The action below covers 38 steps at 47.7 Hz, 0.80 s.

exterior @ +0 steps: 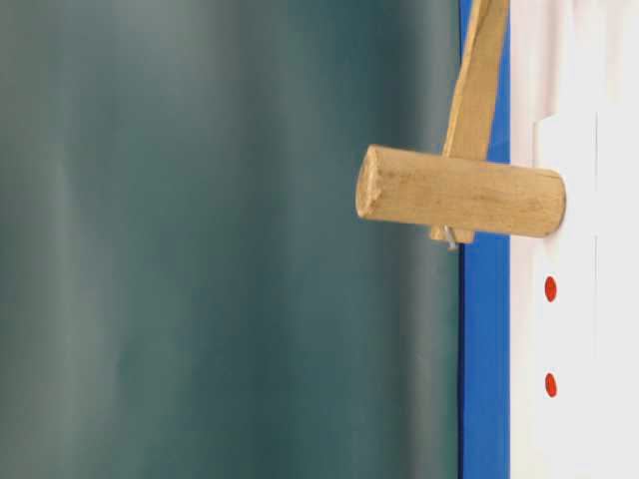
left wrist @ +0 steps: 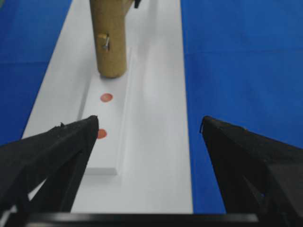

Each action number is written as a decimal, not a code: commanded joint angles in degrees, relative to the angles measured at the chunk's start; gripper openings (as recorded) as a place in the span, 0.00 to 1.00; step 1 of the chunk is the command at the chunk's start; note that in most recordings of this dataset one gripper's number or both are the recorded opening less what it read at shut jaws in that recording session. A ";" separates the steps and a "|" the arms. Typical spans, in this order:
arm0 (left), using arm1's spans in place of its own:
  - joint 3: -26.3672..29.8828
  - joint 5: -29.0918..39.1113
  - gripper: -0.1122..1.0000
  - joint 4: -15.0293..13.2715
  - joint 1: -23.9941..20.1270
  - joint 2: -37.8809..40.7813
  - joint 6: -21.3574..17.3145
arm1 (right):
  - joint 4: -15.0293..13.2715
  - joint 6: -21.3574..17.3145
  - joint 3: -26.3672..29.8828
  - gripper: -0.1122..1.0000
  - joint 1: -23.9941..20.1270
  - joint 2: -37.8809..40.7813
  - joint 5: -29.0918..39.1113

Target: Hit the mark with a hammer.

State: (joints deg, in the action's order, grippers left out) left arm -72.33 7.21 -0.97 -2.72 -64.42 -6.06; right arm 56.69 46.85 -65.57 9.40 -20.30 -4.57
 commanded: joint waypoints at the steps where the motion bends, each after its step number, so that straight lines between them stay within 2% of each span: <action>1: 0.53 -0.44 0.89 0.00 0.00 0.62 0.09 | 0.00 0.18 1.58 0.12 0.09 -1.67 -0.35; 10: 0.62 -0.53 0.89 0.00 -0.09 0.70 0.09 | -0.44 0.35 3.25 0.12 0.09 -8.00 -0.18; 19: 0.62 -0.53 0.89 0.00 -0.09 0.70 0.00 | -2.46 0.62 4.92 0.12 0.09 -13.01 0.00; 28: 0.62 -0.62 0.89 0.00 0.00 0.70 0.00 | -2.90 0.79 6.94 0.12 -0.09 -11.69 0.00; 38: 0.62 -0.62 0.89 0.00 -0.09 0.62 0.00 | -2.90 0.79 12.74 0.12 -1.14 -5.36 0.00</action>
State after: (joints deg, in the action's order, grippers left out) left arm -72.42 7.12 -0.97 -2.72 -64.42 -6.06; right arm 53.88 47.55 -56.51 8.88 -27.16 -4.31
